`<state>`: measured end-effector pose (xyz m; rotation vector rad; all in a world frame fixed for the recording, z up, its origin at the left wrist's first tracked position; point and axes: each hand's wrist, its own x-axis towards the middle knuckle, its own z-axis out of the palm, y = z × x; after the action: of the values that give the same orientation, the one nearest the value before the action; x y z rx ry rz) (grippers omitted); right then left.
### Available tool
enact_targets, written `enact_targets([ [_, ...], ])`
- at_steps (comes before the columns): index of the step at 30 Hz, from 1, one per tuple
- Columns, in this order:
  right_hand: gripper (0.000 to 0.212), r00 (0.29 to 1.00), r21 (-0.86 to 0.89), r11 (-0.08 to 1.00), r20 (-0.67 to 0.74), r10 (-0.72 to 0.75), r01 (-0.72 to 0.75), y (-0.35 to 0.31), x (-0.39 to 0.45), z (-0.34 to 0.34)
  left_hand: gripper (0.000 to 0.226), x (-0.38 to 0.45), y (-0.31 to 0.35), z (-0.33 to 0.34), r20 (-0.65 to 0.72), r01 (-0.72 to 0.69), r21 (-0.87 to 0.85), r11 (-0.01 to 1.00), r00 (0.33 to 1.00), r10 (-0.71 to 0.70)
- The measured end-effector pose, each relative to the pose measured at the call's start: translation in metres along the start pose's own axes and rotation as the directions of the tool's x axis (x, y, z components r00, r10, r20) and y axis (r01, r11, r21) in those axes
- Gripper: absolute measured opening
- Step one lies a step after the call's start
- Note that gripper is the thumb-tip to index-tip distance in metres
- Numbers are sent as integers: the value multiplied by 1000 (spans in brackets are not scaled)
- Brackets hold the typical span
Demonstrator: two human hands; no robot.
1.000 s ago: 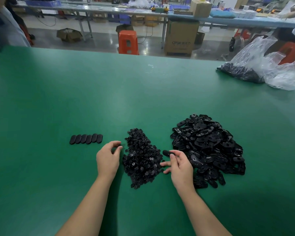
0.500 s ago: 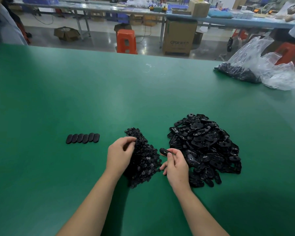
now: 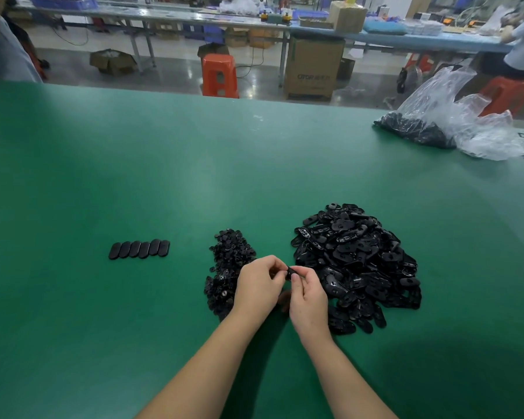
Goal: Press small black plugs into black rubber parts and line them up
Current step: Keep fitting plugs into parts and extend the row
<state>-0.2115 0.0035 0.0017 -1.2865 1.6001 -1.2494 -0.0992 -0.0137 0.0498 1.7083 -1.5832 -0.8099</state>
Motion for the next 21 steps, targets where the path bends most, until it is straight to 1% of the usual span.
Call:
enact_targets([
  [8,16,1000,-15,1000,-12,17,-17,2,1,0,12,2,7,2,17,-8,59,998,1000,7],
  [15,19,1000,-20,1000,-17,2,-2,3,2,1,13,4,7,0,28,-7,54,998,1000,5],
  [21,17,1000,-29,1000,24,13,-13,6,2,2,12,7,5,-4,57,3,70,998,998,-7],
])
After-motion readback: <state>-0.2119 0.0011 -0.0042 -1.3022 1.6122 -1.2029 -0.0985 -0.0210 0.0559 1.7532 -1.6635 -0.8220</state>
